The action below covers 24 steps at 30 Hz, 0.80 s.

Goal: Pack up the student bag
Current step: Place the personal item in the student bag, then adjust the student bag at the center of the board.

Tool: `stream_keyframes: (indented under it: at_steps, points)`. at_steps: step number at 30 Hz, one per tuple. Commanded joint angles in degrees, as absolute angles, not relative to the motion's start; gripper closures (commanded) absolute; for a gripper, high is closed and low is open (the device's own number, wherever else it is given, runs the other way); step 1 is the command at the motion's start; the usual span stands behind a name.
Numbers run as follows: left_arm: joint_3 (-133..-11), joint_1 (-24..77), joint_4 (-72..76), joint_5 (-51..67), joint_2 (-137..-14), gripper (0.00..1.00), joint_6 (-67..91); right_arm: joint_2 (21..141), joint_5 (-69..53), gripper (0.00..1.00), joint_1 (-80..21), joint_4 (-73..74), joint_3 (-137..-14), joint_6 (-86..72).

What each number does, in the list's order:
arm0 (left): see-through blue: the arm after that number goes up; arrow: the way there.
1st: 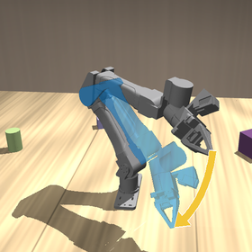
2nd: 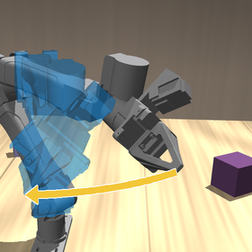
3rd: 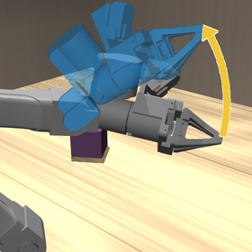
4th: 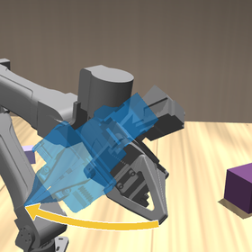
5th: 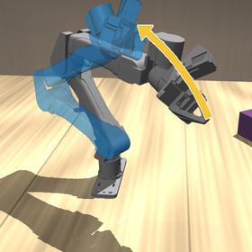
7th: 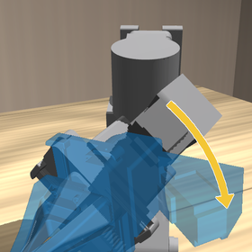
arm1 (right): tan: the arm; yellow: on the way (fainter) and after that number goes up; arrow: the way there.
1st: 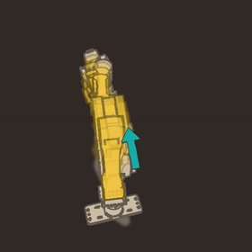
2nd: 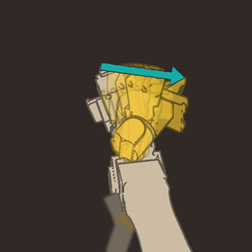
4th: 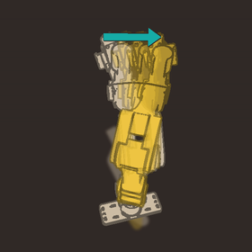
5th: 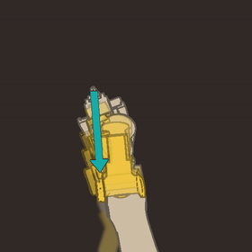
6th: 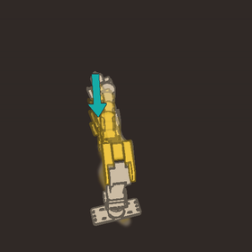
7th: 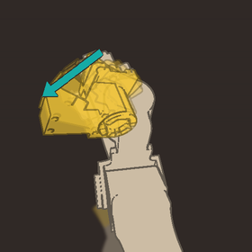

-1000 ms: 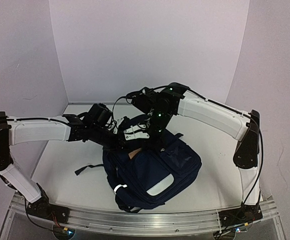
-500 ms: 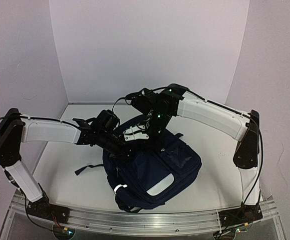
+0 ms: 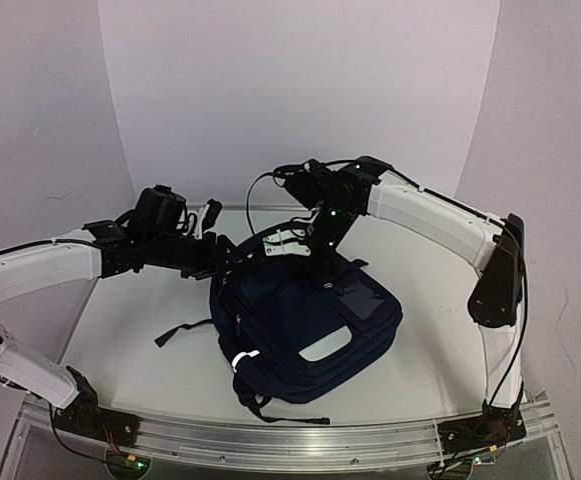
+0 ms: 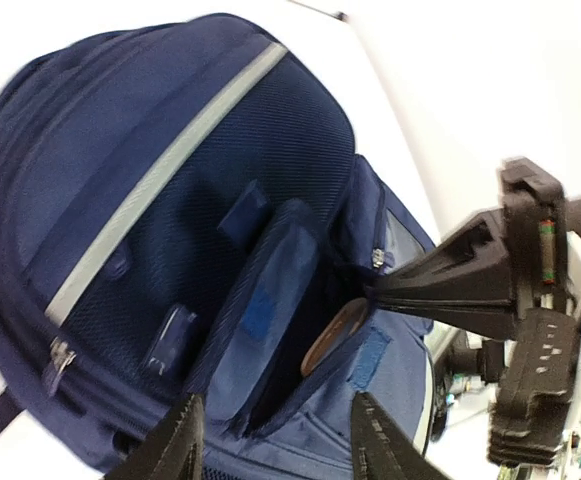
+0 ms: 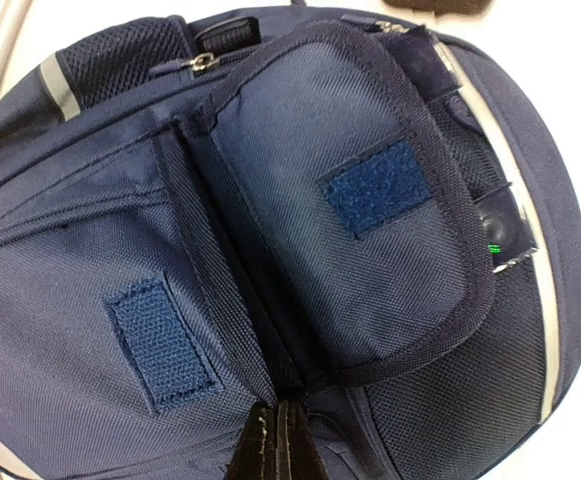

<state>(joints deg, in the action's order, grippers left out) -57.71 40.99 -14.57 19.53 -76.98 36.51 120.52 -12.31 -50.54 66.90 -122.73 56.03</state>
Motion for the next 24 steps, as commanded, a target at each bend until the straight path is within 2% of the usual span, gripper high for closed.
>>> stream_keyframes:
  at_steps: [1,2,3,5,7,8,14,21,24]
  points:
    - [-62.01,39.71,-19.28,13.18,-77.62,0.47,35.67,120.14,-7.41,1.0,-48.13,58.95,-128.8,55.27]
    - [-63.08,39.52,-20.34,12.9,-78.62,0.45,35.35,120.29,-7.32,0.97,-47.84,58.6,-129.35,54.48]
    - [-64.56,39.47,-21.86,12.78,-80.16,0.45,34.9,120.19,-7.51,0.88,-47.54,58.41,-129.72,53.62]
    - [-67.31,39.46,-24.03,13.42,-83.23,0.43,34.09,119.03,-8.48,0.58,-47.31,58.48,-128.94,50.89]
    - [-69.28,39.4,-25.32,13.5,-85.32,0.42,33.64,116.47,-10.1,0.37,-47.35,58.53,-126.25,48.03]
    - [-69.82,39.37,-25.25,13.54,-85.75,0.41,33.5,115.04,-10.87,0.33,-47.33,58.54,-124.67,46.53]
    - [-70.47,38.84,-23.25,17.76,-87.19,0.41,31.26,107.1,-16.44,0.35,-47.09,59.22,-116.21,34.04]
    - [-73.92,38.86,-23.79,26.09,-93.0,0.42,28.57,103.06,-23.57,0.35,-43.31,59.5,-110.76,23.28]
    - [-75.57,38.93,-23.68,29.73,-94.94,0.49,28.09,102.09,-24.01,0.35,-40.85,59.52,-109.92,22.5]
